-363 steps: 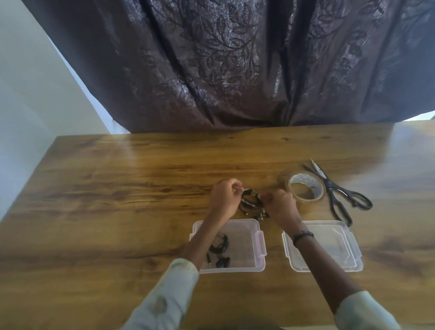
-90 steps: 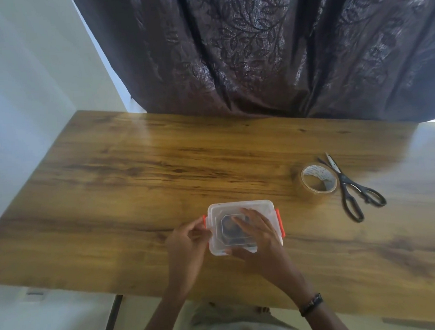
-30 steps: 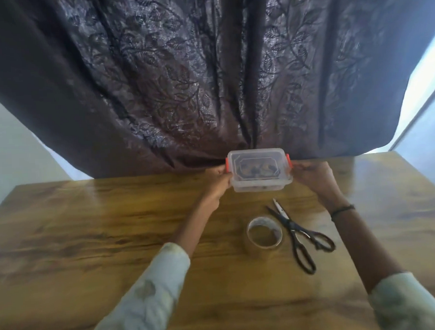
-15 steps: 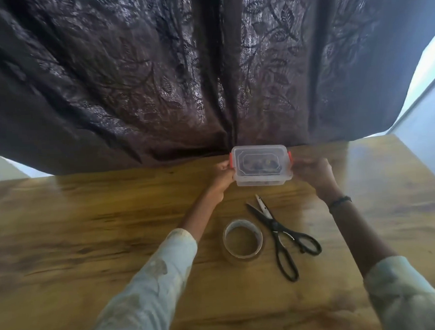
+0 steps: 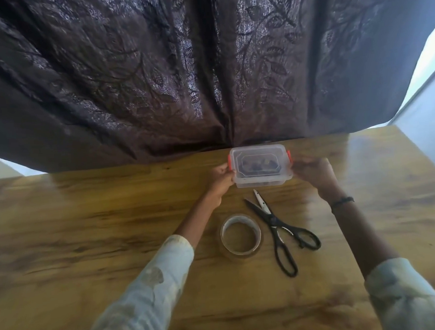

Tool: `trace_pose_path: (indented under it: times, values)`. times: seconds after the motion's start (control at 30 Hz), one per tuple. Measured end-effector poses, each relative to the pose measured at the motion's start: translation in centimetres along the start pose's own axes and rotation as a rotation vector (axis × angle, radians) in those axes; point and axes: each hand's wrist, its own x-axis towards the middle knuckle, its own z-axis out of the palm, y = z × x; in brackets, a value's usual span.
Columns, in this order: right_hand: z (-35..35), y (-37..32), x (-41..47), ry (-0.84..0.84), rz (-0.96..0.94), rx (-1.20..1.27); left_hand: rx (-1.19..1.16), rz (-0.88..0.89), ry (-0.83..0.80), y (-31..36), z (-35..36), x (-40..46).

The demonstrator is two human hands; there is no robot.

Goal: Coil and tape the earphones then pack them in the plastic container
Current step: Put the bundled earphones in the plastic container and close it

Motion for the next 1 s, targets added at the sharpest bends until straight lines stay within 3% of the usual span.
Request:
trace_pose_path:
  times: [0.27,0.43,0.6,0.8,1.0]
  values:
    - [0.6,0.1,0.0,0.061,0.010,-0.111,0.003,-0.033,-0.012,0.0,0.1,-0.3]
    - [0.7,0.0,-3.7,0.116,0.064,-0.557,0.082,0.022,0.114,-0.1,-0.7,-2.7]
    - [3.6,5.0,-13.6,-0.134,0.071,-0.990,0.298,0.106,0.096,-2.9,-1.6,-9.0]
    - [5.3,7.5,-15.5,-0.044,-0.069,-1.009,0.377,0.111,0.098,-6.0,-1.4,-11.9]
    - [5.1,7.6,-15.6,-0.057,-0.053,-1.067,0.299,0.157,0.139,-6.8,-2.0,-12.3]
